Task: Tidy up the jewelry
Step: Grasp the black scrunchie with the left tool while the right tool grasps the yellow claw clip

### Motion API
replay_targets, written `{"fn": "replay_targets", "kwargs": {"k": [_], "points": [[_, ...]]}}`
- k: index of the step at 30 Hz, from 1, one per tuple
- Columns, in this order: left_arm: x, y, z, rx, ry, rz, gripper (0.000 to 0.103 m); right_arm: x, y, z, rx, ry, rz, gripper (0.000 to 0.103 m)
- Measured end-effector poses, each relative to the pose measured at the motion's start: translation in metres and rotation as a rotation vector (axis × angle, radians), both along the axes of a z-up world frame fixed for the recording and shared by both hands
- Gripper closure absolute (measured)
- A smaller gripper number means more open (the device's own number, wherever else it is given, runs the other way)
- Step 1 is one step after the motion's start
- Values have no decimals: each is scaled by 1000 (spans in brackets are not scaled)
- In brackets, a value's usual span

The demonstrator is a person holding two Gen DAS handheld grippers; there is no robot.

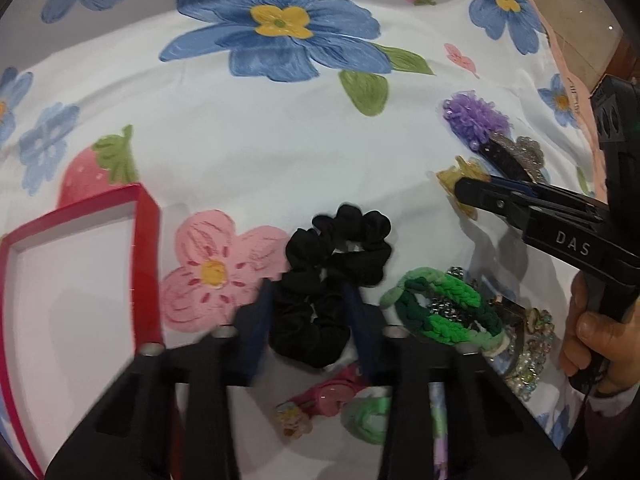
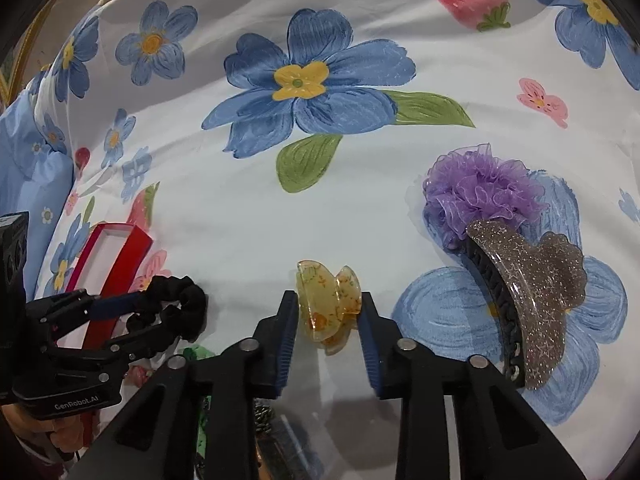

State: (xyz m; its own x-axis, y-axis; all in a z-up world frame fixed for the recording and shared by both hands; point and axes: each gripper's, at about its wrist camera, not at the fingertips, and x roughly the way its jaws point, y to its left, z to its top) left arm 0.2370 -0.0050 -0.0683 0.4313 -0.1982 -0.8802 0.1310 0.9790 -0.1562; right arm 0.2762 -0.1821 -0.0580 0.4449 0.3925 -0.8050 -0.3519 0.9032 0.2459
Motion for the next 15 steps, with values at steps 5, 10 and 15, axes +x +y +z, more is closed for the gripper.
{"fn": "replay_targets", "kwargs": {"k": [5,10,15], "points": [[-7,1,11,-14,-35,-2,92,-7,-2,6,26,-14,-1,73],[-22,12,31,-51,-80,23,93,-20,1,18,61,-29,13,73],[-42,31,46,-92,-115,63,94,-37,11,34,99,-45,36,73]]}}
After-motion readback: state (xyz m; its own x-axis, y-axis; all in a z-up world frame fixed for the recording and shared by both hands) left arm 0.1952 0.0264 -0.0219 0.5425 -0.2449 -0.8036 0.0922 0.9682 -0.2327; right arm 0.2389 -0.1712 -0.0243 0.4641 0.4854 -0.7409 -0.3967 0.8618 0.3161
